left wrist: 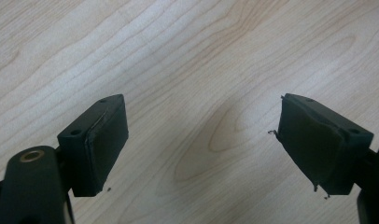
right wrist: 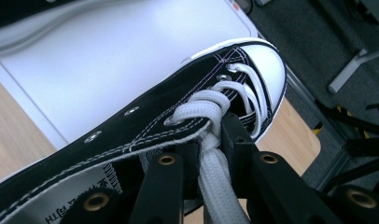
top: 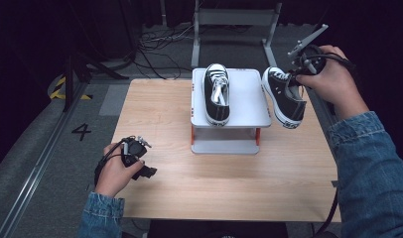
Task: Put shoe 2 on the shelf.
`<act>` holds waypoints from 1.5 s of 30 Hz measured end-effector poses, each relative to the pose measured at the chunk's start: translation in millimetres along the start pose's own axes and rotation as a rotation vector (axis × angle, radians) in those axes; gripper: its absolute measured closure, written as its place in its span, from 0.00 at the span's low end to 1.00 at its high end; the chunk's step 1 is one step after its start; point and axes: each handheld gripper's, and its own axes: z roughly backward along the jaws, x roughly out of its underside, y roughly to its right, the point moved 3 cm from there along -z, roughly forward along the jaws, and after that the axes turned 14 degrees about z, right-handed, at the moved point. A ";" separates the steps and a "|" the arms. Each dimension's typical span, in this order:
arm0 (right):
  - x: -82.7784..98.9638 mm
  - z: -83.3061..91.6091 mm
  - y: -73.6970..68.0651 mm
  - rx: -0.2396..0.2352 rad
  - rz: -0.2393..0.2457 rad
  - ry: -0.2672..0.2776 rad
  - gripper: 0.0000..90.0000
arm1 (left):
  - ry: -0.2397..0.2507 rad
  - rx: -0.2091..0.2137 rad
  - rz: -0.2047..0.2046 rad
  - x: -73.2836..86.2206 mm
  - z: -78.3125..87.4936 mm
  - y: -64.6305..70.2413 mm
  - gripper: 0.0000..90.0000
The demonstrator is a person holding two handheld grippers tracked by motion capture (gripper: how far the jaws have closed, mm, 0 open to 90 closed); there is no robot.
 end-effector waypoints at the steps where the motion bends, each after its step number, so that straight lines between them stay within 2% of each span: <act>1: -5.1 -1.4 -0.1 0.006 0.006 0.003 0.88 | 0.001 -0.001 0.005 1.1 0.4 -0.1 0.19; 5: -25.3 -11.7 -1.3 0.026 0.030 0.002 0.88 | 0.000 -0.001 0.013 6.2 2.0 -1.4 0.19; 6: -25.3 -11.7 -1.3 0.026 0.030 0.002 0.88 | 0.000 -0.001 0.013 6.2 2.0 -1.4 0.19; 7: -33.7 -17.8 -2.3 0.032 0.043 -0.002 0.88 | 0.001 -0.005 0.016 8.2 2.9 -2.9 0.19; 12: -52.4 -33.4 -5.9 0.046 0.065 0.003 0.88 | 0.001 -0.009 0.025 12.2 4.5 -6.2 0.19; 14: -55.8 -36.5 -7.1 0.050 0.069 0.005 0.88 | -0.002 -0.006 0.036 13.1 4.9 -5.8 0.19; 18: -67.3 -51.3 -11.2 0.067 0.090 -0.003 0.88 | 0.004 -0.003 0.034 13.7 6.0 -6.0 0.19; 20: -71.8 -58.9 -13.3 0.082 0.098 -0.019 0.88 | 0.003 0.000 0.035 13.8 6.1 -6.4 0.19; 23: -79.0 -71.5 -19.9 0.099 0.134 -0.046 0.88 | 0.010 -0.006 0.033 12.4 5.9 -7.9 0.19; 27: -82.9 -78.0 -26.9 0.072 0.151 -0.030 0.88 | 0.010 -0.003 0.032 9.8 4.4 -7.4 0.19; 28: -85.6 -79.6 -32.6 0.079 0.178 -0.049 0.88 | 0.008 0.001 0.029 8.3 3.7 -6.0 0.19; 29: -86.0 -79.3 -33.8 0.074 0.175 -0.048 0.88 | 0.006 0.004 0.025 7.4 3.1 -5.4 0.19; 31: -86.5 -78.4 -35.8 0.060 0.130 -0.024 0.87 | 0.003 0.003 0.019 5.2 1.9 -3.7 0.19; 33: -87.4 -78.2 -37.2 0.059 0.114 -0.015 0.87 | 0.001 0.004 0.012 4.0 1.6 -3.3 0.19; 36: -88.5 -78.6 -40.6 0.071 0.137 -0.028 0.87 | 0.001 0.011 0.001 2.2 0.7 -1.5 0.19; 40: -83.2 -79.2 -38.3 0.050 0.141 0.012 0.82 | -0.006 0.008 0.013 2.9 0.0 -2.4 0.19; 41: -80.9 -78.3 -36.9 0.052 0.143 0.029 0.70 | -0.005 0.009 0.017 2.9 -0.2 -2.3 0.19; 44: -78.5 -70.3 -36.7 0.054 0.113 0.060 0.59 | -0.004 0.012 0.009 3.0 0.2 -2.7 0.19; 45: -77.4 -65.5 -37.4 0.049 0.096 0.078 0.58 | -0.003 0.013 0.014 3.3 0.2 -2.7 0.19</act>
